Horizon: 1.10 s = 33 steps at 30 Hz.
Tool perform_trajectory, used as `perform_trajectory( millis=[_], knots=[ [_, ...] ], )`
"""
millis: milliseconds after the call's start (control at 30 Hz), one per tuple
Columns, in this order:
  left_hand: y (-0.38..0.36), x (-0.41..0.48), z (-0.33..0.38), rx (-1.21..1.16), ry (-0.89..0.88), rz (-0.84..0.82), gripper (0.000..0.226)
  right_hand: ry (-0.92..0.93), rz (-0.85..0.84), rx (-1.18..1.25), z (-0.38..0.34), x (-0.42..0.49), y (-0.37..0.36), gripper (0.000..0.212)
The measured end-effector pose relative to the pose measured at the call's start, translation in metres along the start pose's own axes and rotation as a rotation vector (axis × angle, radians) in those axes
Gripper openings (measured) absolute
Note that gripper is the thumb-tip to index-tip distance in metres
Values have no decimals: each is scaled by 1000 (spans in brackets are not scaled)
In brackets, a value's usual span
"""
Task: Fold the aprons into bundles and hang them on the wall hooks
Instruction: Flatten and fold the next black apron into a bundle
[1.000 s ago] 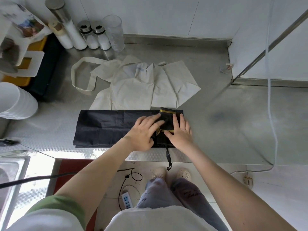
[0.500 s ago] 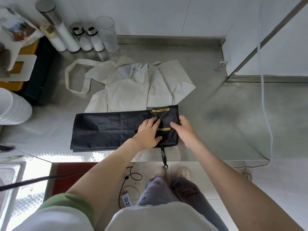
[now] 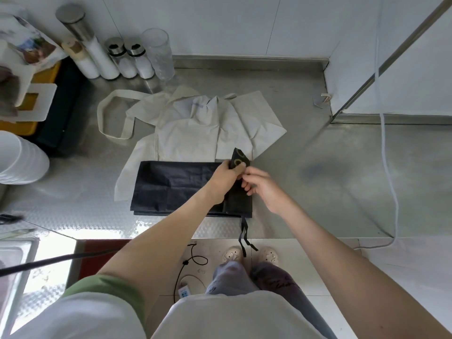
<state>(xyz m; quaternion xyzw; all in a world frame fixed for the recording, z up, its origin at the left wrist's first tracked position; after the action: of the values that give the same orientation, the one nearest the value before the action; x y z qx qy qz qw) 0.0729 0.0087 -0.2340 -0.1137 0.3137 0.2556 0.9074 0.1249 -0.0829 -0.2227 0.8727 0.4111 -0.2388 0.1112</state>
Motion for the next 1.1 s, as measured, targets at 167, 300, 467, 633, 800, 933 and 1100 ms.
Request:
perform_trajectory(
  millis=[167, 300, 467, 633, 800, 933, 1100],
  knots=[
    [9, -3, -21, -205, 211, -12, 35, -19, 323, -126, 15, 6, 24, 20],
    [35, 2, -41, -128, 298, 126, 48, 10, 267, -433, 23, 11, 22, 60],
    [66, 7, -33, 334, 117, 348, 37, 68, 143, -867, 23, 14, -2, 66],
    [64, 7, -20, 629, -2, 323, 35, 6, 149, -1102, 32, 16, -7, 65],
    [68, 7, -21, 861, 57, 264, 35, 44, 146, -1206, 30, 17, -10, 67],
    [76, 4, -22, 864, 70, 320, 39, 60, 310, -994, 26, 17, -3, 75],
    [75, 4, -28, 715, 128, 264, 36, -151, 359, -370, 50, 19, 3, 33]
  ],
)
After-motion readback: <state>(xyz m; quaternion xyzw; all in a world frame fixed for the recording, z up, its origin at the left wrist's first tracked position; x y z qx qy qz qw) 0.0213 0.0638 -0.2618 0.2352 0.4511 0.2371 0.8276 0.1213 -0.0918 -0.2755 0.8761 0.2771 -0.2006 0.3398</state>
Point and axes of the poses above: each hand's wrist, its own x-axis towards the middle knuckle, its own y-axis out of the back of the hand, z = x × y, the point moved 8 cm from there along x, towards the middle knuckle, and after that the axes turned 2 degrees about z, right-handed, at the moved point
